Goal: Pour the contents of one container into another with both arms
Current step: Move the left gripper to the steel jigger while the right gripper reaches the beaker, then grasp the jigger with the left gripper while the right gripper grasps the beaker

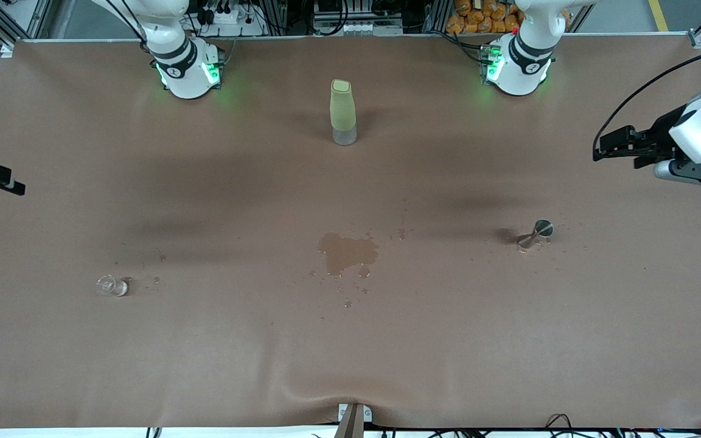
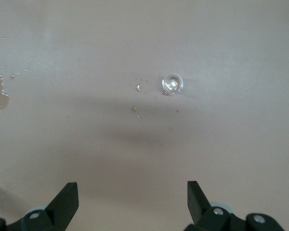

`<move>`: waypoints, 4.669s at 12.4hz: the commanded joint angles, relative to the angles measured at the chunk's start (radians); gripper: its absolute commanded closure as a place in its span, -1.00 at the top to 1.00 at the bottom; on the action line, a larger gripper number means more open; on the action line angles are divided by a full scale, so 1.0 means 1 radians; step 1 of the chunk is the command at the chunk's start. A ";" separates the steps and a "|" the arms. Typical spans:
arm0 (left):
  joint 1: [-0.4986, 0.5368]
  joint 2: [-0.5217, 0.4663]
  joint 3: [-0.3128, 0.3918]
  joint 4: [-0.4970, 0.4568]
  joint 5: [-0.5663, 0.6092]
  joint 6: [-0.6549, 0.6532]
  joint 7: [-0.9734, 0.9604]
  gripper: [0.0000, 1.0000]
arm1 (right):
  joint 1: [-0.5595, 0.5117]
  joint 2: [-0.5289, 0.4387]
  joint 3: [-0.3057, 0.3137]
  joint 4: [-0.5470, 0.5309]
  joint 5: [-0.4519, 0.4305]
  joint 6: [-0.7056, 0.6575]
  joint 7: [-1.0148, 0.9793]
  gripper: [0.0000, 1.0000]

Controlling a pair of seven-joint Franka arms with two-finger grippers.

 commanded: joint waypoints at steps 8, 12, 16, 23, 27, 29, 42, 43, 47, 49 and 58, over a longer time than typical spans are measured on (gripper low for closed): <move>0.292 0.146 -0.004 -0.169 -0.269 0.097 0.767 1.00 | -0.242 0.278 0.012 0.020 0.344 0.131 -0.787 1.00; 0.332 0.384 -0.006 -0.036 -0.373 0.097 1.132 1.00 | -0.311 0.423 0.012 0.019 0.549 0.139 -1.211 1.00; 0.355 0.598 -0.009 0.096 -0.440 0.074 1.453 1.00 | -0.328 0.526 0.012 0.019 0.652 0.139 -1.471 1.00; 0.352 0.806 -0.015 0.216 -0.602 0.003 1.921 1.00 | -0.330 0.662 0.014 0.020 0.805 0.141 -1.762 1.00; 0.352 0.853 -0.016 0.216 -0.668 0.003 2.144 0.67 | -0.333 0.754 0.014 0.031 0.969 0.141 -1.914 1.00; 0.352 0.886 -0.018 0.213 -0.725 -0.015 2.222 0.57 | -0.336 0.792 0.014 0.040 1.034 0.139 -1.959 1.00; 0.342 0.978 -0.047 0.244 -0.802 -0.092 2.360 0.17 | -0.286 0.866 0.020 0.054 1.208 0.142 -2.040 1.00; 0.342 0.978 -0.048 0.244 -0.802 -0.092 2.363 0.16 | -0.281 0.868 0.020 0.053 1.230 0.142 -2.043 1.00; 0.337 0.978 -0.061 0.242 -0.802 -0.092 2.365 0.14 | -0.250 0.892 0.020 0.054 1.284 0.145 -2.081 1.00; 0.331 0.978 -0.061 0.244 -0.803 -0.092 2.365 0.14 | -0.243 0.894 0.020 0.056 1.286 0.153 -2.083 1.00; 0.308 0.985 -0.061 0.244 -0.825 -0.091 2.371 0.00 | -0.224 0.914 0.020 0.063 1.314 0.168 -2.106 1.00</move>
